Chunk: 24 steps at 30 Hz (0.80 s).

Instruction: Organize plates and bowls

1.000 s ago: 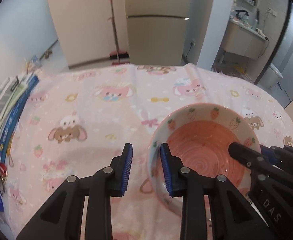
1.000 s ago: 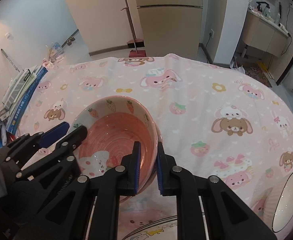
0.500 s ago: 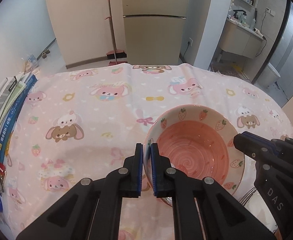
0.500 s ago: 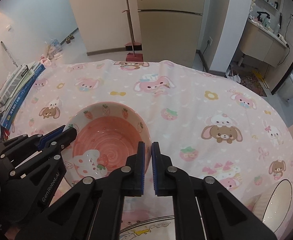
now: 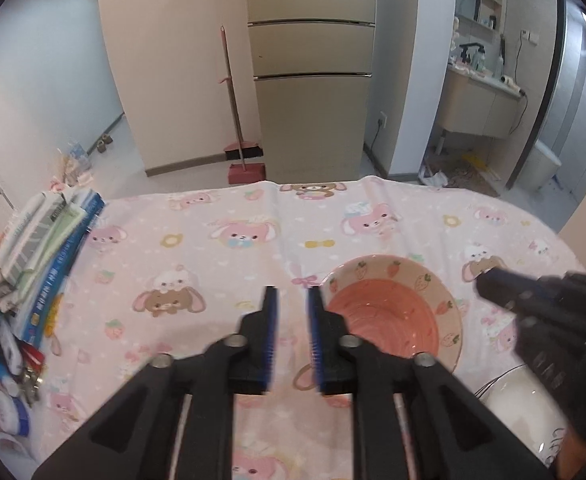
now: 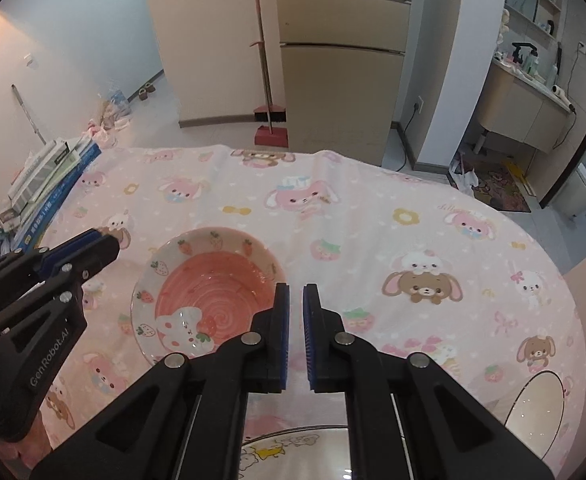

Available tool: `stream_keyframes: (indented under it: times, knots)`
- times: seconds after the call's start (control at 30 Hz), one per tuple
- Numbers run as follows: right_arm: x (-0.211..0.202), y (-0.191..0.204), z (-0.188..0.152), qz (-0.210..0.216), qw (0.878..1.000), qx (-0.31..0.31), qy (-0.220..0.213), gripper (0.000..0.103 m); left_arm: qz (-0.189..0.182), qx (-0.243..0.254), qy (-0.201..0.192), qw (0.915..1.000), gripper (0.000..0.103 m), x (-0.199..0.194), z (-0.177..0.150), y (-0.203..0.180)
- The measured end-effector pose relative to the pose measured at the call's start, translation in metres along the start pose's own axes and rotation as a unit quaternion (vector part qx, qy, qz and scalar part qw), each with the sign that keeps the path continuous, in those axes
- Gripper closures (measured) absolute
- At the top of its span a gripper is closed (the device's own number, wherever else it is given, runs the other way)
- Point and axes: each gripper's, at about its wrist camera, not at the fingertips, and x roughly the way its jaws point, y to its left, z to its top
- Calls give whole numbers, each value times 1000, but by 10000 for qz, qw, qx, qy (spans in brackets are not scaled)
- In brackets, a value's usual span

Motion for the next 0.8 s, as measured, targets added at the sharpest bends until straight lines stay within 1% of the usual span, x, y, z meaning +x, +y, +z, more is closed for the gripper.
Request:
stream_keyframes:
  times: [0.03, 0.07, 0.1, 0.13, 0.17, 0.2, 0.23, 0.27, 0.3, 0.37, 0.47, 0.57, 0.7, 0.8]
  knots:
    - [-2, -2, 1, 38, 10000, 44, -17, 96, 10, -15, -76, 10000, 60, -3, 0, 0]
    - [-4, -5, 2, 70, 9999, 76, -28, 95, -9, -39, -172, 9998, 48, -6, 1, 1]
    - [-5, -7, 3, 96, 9999, 98, -39, 95, -67, -61, -325, 9994, 26, -12, 2, 1]
    - [-7, -9, 3, 105, 9999, 110, -48, 94, -99, -47, -443, 9990, 21, -17, 2, 0]
    - [-8, -10, 4, 104, 9999, 121, -59, 93, -112, -1, -556, 9984, 21, -22, 2, -2]
    - [-10, -12, 4, 102, 9998, 141, -86, 87, -100, 75, -616, 9980, 21, -26, 3, -4]
    - [-12, -13, 5, 106, 9997, 163, -120, 79, -83, 135, -638, 9978, 21, -28, 3, -6]
    - [-13, -14, 5, 111, 9997, 179, -153, 74, -68, 183, -659, 9976, 21, -30, 4, -8]
    - [-16, -15, 6, 117, 9995, 195, -211, 66, -56, 222, -698, 9973, 21, -33, 4, -11]
    - [-21, -15, 6, 117, 9993, 182, -311, 61, -82, 231, -731, 9970, 21, -37, 5, -12]
    - [-27, -16, 6, 94, 9991, 164, -386, 61, -185, 203, -745, 9968, 21, -43, 5, -14]
    - [-35, -15, 6, 40, 9988, 130, -467, 60, -177, 165, -739, 9970, 21, -50, 4, -14]
    - [-46, -15, 6, 70, 9982, 98, -582, 60, -284, 36, -887, 9956, 21, -67, 4, -13]
    - [-57, -15, 4, 45, 9974, 85, -714, 60, -275, -11, -984, 9948, 21, -80, 4, -13]
